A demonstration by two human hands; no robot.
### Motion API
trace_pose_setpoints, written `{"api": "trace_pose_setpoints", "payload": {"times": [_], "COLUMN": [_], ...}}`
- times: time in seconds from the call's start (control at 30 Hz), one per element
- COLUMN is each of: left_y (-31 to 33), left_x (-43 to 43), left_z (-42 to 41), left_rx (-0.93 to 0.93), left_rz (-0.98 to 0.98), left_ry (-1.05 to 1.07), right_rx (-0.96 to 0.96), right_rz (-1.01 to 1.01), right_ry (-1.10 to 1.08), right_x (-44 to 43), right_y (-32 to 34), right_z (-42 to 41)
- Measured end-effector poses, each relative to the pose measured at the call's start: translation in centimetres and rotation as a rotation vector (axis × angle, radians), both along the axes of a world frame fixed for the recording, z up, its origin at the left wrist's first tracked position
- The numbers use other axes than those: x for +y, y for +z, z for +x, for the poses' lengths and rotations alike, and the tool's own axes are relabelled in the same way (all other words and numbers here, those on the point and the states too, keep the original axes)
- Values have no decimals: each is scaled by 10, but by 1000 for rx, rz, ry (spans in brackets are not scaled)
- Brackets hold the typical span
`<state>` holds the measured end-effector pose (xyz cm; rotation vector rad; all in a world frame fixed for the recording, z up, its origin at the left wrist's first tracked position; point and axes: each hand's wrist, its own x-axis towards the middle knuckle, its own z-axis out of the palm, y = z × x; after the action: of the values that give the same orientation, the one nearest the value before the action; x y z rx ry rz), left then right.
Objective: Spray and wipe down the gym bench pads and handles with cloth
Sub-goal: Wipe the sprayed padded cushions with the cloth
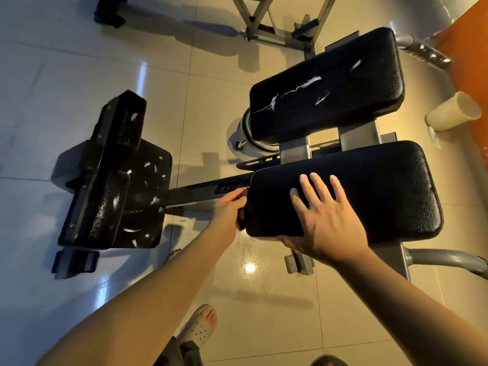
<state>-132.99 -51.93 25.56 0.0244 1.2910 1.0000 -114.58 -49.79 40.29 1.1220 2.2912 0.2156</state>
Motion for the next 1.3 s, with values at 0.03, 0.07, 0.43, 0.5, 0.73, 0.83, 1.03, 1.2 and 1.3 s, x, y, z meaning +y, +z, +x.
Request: {"api": "trace_pose_setpoints", "payload": {"times": [0.03, 0.07, 0.43, 0.5, 0.73, 0.83, 1.03, 1.2, 1.3], "left_y": [-3, -7, 8, 17, 21, 21, 48, 108, 148], "left_x": [7, 8, -73, -42, -20, -59, -92, -52, -9], "left_z": [5, 8, 2, -5, -3, -1, -31, -66, -70], "left_rx": [5, 9, 22, 75, 42, -6, -17, 166, 185], "left_rz": [-12, -23, -33, -2, -24, -39, 29, 158, 213], "left_ry": [16, 19, -34, 16, -84, -126, -164, -381, -505], "right_rx": [-2, -3, -9, -1, 36, 50, 50, 150, 340], "right_rz": [7, 12, -12, -9, 1, 9, -33, -115, -156], "right_ry": [4, 8, 12, 8, 13, 23, -5, -101, -191], "right_x": [0, 0, -1, -1, 0, 1, 1, -2, -5], "right_y": [0, -1, -1, -1, -6, -10, -9, 7, 22], "right_z": [0, 0, 1, 1, 5, 8, 6, -1, -4]}}
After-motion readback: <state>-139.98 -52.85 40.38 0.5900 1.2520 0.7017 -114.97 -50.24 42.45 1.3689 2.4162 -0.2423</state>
